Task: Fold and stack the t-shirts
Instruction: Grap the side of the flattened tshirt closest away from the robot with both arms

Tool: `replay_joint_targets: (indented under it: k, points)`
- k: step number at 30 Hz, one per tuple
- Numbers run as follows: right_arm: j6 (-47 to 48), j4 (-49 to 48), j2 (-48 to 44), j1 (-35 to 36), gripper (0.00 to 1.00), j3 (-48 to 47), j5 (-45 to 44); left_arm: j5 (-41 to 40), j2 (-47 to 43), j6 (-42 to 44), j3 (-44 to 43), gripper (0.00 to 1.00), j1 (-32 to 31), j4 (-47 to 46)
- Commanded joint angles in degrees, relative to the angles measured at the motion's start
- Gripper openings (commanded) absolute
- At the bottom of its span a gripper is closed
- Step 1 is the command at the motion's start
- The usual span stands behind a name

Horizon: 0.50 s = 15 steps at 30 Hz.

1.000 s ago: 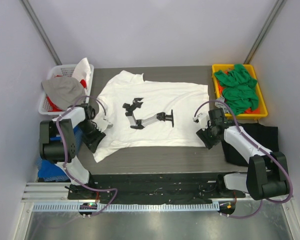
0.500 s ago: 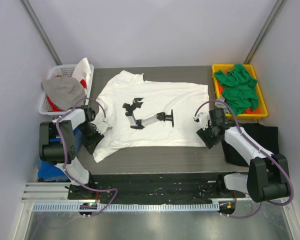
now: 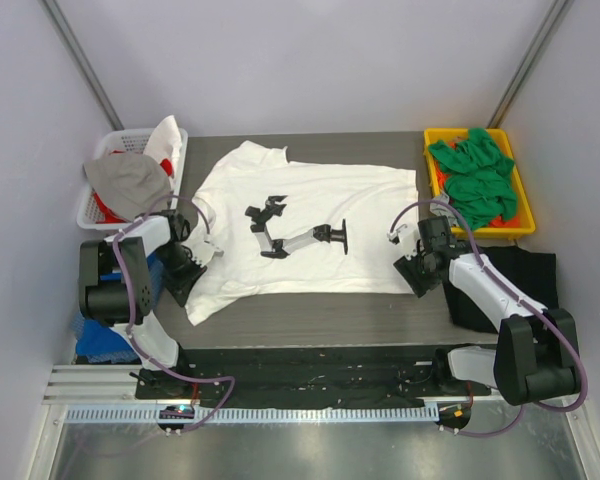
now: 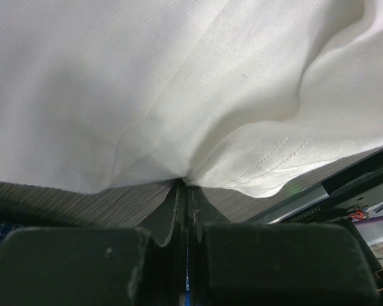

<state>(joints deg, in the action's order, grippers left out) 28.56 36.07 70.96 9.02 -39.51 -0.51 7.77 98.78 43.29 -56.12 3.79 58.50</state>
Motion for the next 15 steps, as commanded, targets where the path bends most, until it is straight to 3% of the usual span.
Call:
replay_joint_targets:
  k: [1, 15]
  points:
    - [-0.52, -0.57, -1.09, -0.05, 0.6, -0.05, -1.33, 4.71, 2.12, -0.57, 1.27, 0.0, 0.16, -6.82]
    - [-3.24, -4.78, 2.51, -0.14, 0.61, -3.91, -6.0, 7.26, -4.12, -0.84, -0.93, 0.0, 0.16, -3.75]
